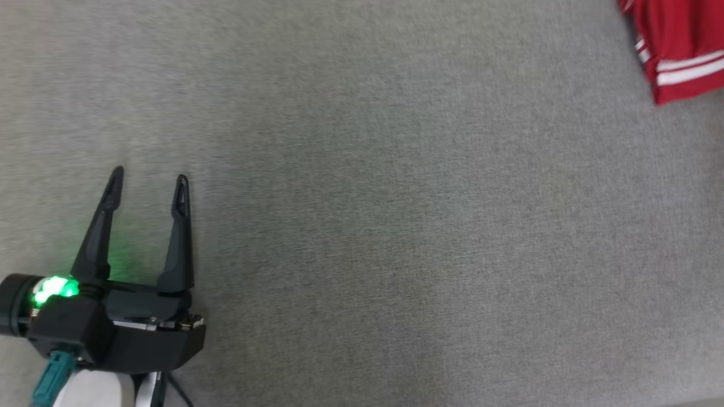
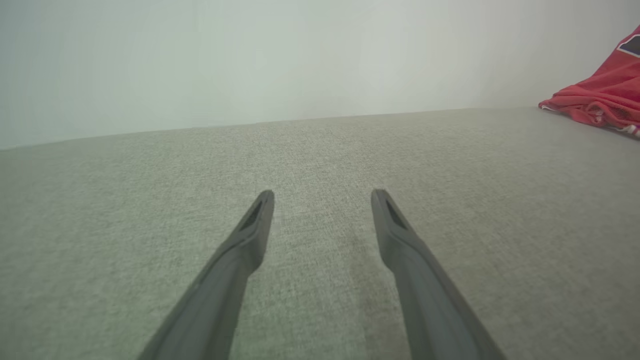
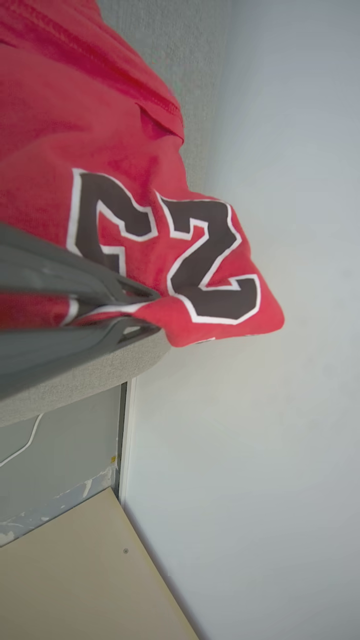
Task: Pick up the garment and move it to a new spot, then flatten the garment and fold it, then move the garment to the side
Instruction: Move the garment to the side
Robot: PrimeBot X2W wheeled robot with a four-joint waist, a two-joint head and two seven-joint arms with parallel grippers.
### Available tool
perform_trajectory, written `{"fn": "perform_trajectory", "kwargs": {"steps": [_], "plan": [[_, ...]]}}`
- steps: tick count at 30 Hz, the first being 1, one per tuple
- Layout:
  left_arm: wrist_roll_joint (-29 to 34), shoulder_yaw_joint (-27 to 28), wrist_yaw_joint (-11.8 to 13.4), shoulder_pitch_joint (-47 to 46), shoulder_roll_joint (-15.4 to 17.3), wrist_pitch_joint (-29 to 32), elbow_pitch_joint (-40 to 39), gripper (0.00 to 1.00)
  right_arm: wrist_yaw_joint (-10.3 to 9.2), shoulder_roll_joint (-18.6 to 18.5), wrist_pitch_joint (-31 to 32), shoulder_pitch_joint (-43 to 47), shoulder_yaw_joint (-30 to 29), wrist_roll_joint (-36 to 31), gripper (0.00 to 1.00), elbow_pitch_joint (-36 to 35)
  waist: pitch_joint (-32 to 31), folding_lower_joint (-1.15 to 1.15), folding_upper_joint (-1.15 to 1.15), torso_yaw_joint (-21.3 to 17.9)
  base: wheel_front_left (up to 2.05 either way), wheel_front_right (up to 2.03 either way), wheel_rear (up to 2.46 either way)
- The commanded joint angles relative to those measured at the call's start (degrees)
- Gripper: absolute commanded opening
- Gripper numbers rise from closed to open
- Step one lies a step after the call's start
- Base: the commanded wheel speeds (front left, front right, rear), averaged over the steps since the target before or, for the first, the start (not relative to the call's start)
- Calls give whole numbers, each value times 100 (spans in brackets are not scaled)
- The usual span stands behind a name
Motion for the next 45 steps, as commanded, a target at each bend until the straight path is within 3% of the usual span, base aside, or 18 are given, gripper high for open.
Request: {"fn": "perform_trajectory", "kwargs": {"steps": [1,9,11,12,16,17,18,26,32,39,45], "plan": [[37,21,13,47,47,-17,-18,100,-17,-13,2,-53,20,46,0,-6,243,-1,-1,-233,0,0,0],[46,22,13,117,71,-10,-75,100,-16,-8,99,-490,205,-88,0,245,314,-1,-1,-166,0,0,0],[60,21,13,120,53,-8,-77,100,-16,-20,72,-612,233,-192,6,361,325,-1,-1,-119,0,0,0],[62,20,13,116,49,2,-80,100,-16,-20,88,-662,258,-250,0,425,332,-1,-1,-90,0,0,0],[66,42,14,94,48,2,-102,100,-17,-11,100,-900,263,-420,0,682,348,-1,-1,-9,0,0,0],[69,43,15,94,42,2,-108,100,-17,-26,25,-972,259,-510,31,724,347,-1,-1,5,0,0,0],[75,42,15,94,34,2,-108,100,-17,-24,13,-1009,267,-570,100,790,337,-1,-1,19,0,0,0],[43,109,14,198,-122,-6,-70,100,-17,198,-391,-984,272,-718,100,956,-67,-1,-1,54,0,0,0],[9,268,16,461,-229,-17,44,100,-17,548,-983,-540,348,-512,100,709,-784,-1,-1,39,0,0,0],[-26,444,39,894,-354,-17,158,100,-17,962,-1288,377,312,-170,100,102,-1613,-1,-1,77,0,0,0],[-110,507,37,1234,-499,-17,307,100,-16,1323,-1363,1988,-138,-14,100,-910,-2324,-1,-1,303,0,0,0]]}}
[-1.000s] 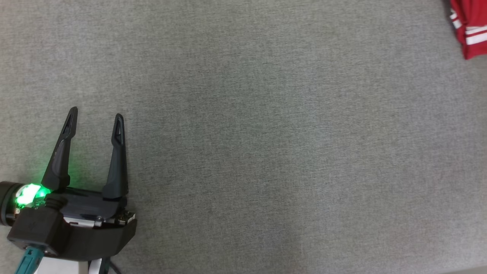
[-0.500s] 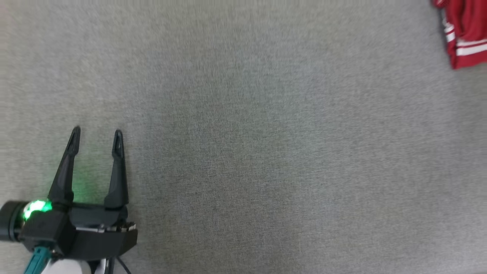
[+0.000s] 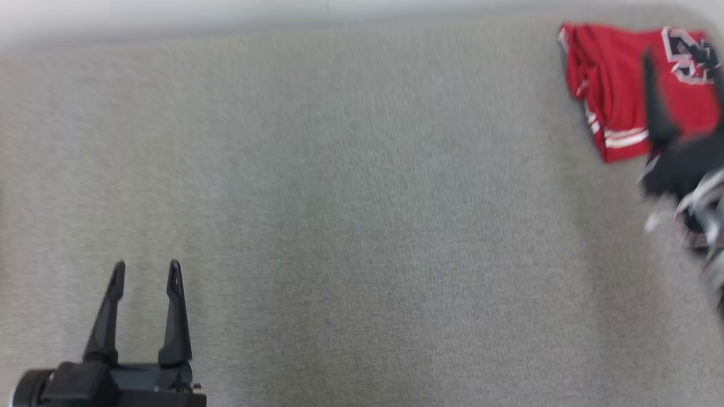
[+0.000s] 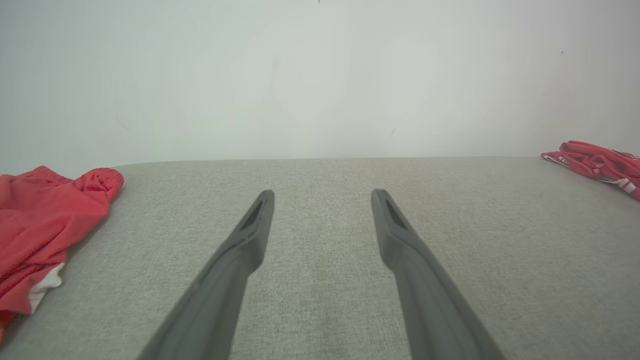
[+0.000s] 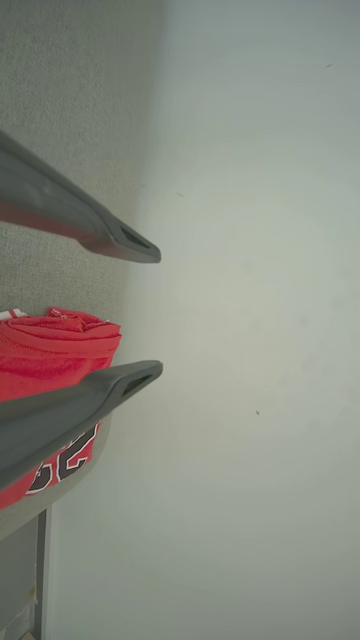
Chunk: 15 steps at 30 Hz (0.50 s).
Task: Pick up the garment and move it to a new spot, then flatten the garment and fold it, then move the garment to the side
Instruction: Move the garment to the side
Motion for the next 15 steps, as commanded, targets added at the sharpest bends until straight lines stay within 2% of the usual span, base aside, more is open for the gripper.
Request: {"fn": "perform_trajectory", "kwargs": {"steps": [1,7,15], "plan": [[-33,14,14,130,-29,-17,50,100,-16,60,-20,318,-91,-1,100,-160,-630,1,1,213,0,0,0],[-96,-53,5,306,-95,-16,296,100,-16,442,-25,1931,-850,-215,100,-1094,-1000,1,1,476,0,0,0],[-88,86,-4,527,-116,-17,450,100,-16,1190,137,3577,-1512,-568,100,-2388,-1246,1,1,559,0,0,0]]}}
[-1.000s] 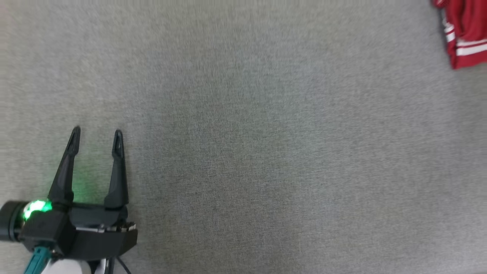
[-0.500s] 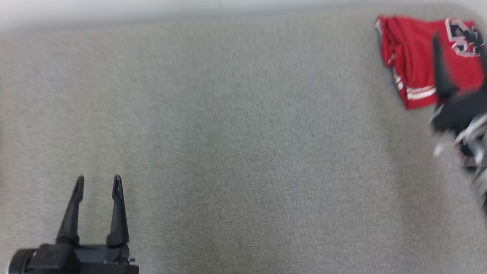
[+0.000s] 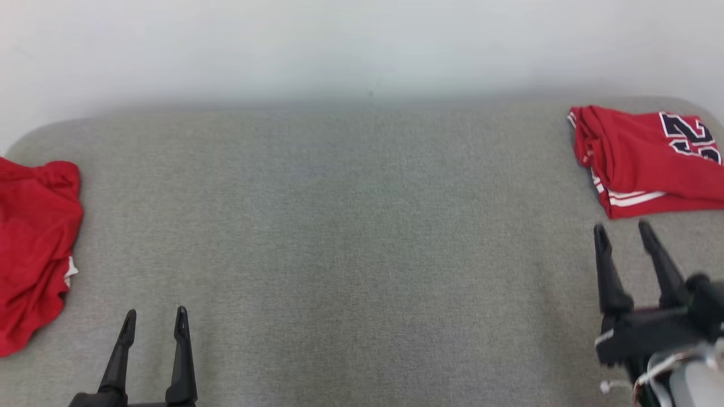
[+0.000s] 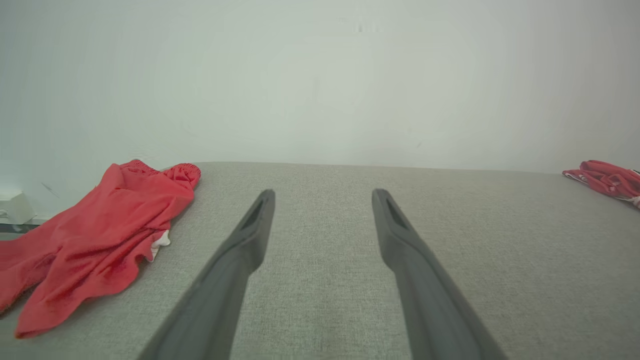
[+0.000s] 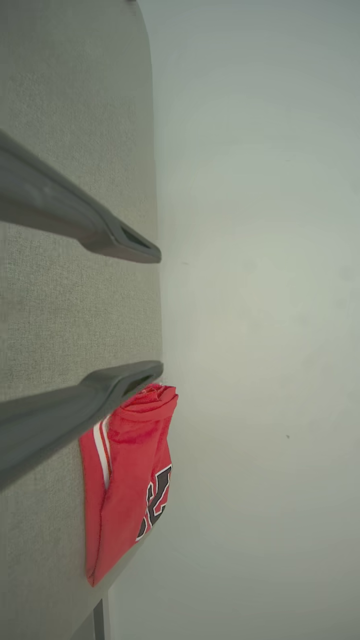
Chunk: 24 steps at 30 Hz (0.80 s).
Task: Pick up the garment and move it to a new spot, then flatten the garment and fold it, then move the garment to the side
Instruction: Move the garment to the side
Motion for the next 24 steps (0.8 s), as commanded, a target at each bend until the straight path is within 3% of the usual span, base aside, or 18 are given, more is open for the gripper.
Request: {"fn": "perform_trajectory", "kwargs": {"steps": [1,9,24], "plan": [[-19,16,-4,63,-13,-17,21,100,-16,116,31,226,-99,-80,100,-142,-176,2,1,134,0,0,0],[-4,-88,-9,155,29,-17,126,100,-17,704,86,1194,-365,-258,100,-795,-458,2,1,217,0,0,0],[-250,-510,-8,200,203,-17,394,100,-17,1107,-10,1848,-512,-405,100,-943,-718,2,1,245,0,0,0]]}}
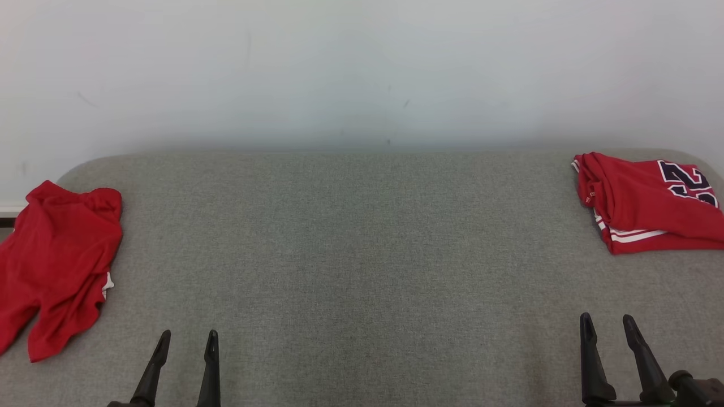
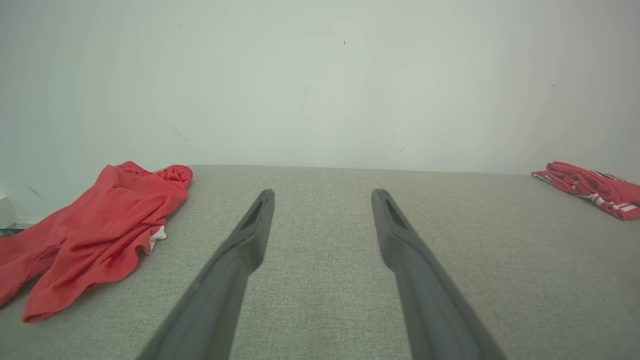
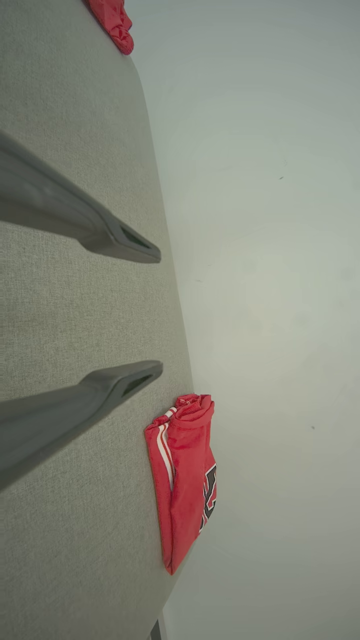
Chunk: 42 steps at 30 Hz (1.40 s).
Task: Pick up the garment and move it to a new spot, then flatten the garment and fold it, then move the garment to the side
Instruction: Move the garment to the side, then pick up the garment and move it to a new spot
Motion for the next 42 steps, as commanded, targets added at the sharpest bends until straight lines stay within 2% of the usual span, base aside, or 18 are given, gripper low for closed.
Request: {"fn": "perform_trajectory", "kwargs": {"steps": [1,21,26,39,42], "plan": [[-25,-7,10,58,33,-17,14,100,-16,27,-27,69,-18,-16,100,18,-9,0,0,6,0,0,0],[0,20,9,-36,87,-17,127,100,-16,162,-73,157,-33,-82,100,123,-8,0,0,182,0,0,0],[42,43,13,-116,94,-17,212,100,-16,186,-67,175,-46,-47,100,148,-15,0,0,547,0,0,0],[-21,394,92,2,168,-17,354,100,-17,238,-61,141,29,-25,100,298,-87,0,0,1937,0,0,0],[-12,438,100,43,175,-17,353,100,-17,245,-53,111,49,-41,100,320,-100,0,0,2115,0,0,0]]}}
